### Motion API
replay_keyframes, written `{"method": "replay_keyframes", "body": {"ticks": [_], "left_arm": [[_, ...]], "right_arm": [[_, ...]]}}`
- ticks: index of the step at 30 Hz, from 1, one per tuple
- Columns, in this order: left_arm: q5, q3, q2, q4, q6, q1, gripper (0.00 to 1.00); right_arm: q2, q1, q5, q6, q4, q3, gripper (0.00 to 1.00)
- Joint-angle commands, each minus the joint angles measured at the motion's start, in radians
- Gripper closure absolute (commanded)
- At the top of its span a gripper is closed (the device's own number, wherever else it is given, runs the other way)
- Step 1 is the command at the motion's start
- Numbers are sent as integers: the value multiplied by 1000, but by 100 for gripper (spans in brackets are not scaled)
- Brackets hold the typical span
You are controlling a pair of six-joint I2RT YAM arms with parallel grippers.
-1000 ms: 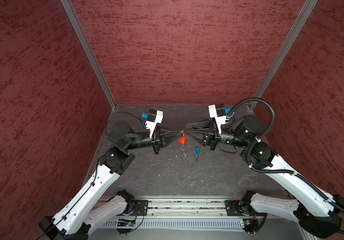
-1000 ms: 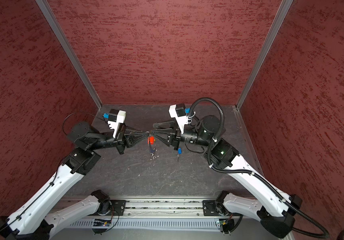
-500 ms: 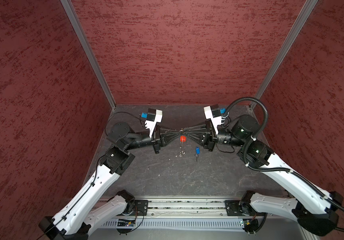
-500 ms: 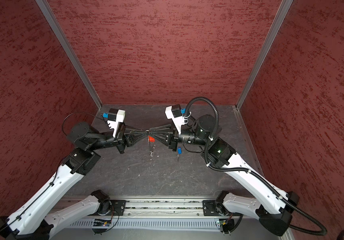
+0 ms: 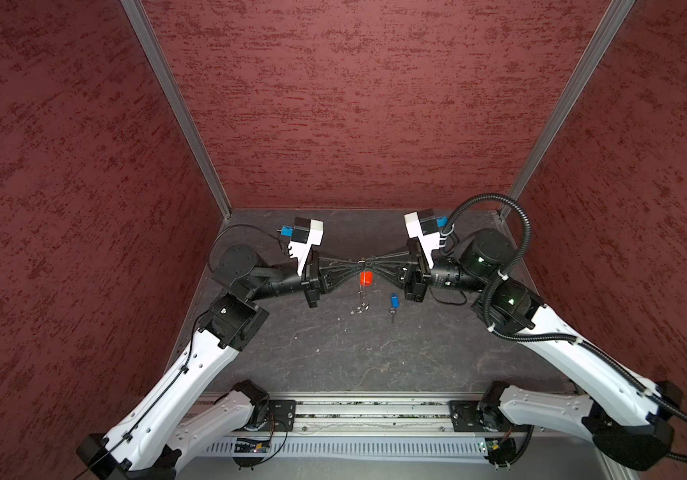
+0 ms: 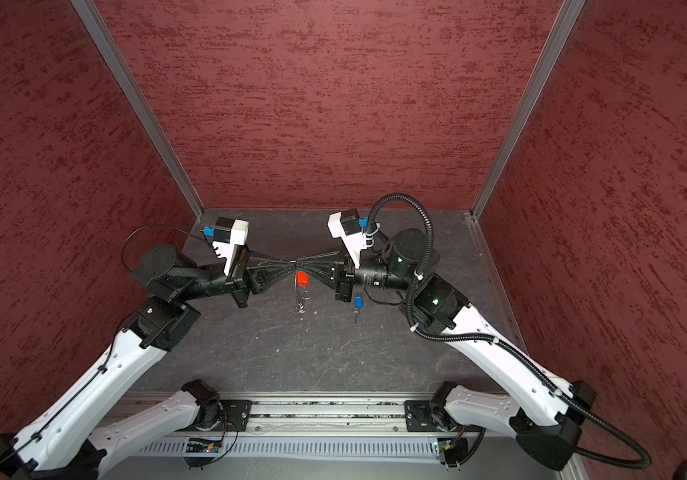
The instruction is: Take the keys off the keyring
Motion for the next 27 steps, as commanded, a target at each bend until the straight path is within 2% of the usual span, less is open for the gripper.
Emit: {"method": "replay_keyframes", "body": {"ticks": [1, 5, 6, 8, 9, 11, 15, 22, 27], "left_arm": [[-8, -6, -1, 37, -4, -3, 100], [-14, 10, -1, 1, 0, -3, 100], [-19, 17, -4, -26, 7, -2, 95], [-24, 35, -10, -80, 18, 6, 73], [-24, 45, -14, -108, 23, 12, 67], [-13, 68, -17, -167, 31, 29, 62], [60, 131, 5, -288, 41, 60, 62], [151, 282, 88, -563, 142, 65, 65], [163, 342, 126, -681, 197, 60, 66]], "right_arm": [[8, 11, -48, -3, 15, 17, 99], [-3, 11, -30, -8, -11, 22, 100], [-7, 11, -10, -19, -35, 28, 100], [-12, 9, 21, -56, -110, 52, 100], [-11, 8, 32, -75, -152, 67, 100], [-8, 5, 36, -107, -229, 96, 100], [2, -1, 36, -175, -365, 141, 100], [48, -5, 1, -292, -563, 241, 100], [74, -10, 4, -325, -620, 290, 100]]}}
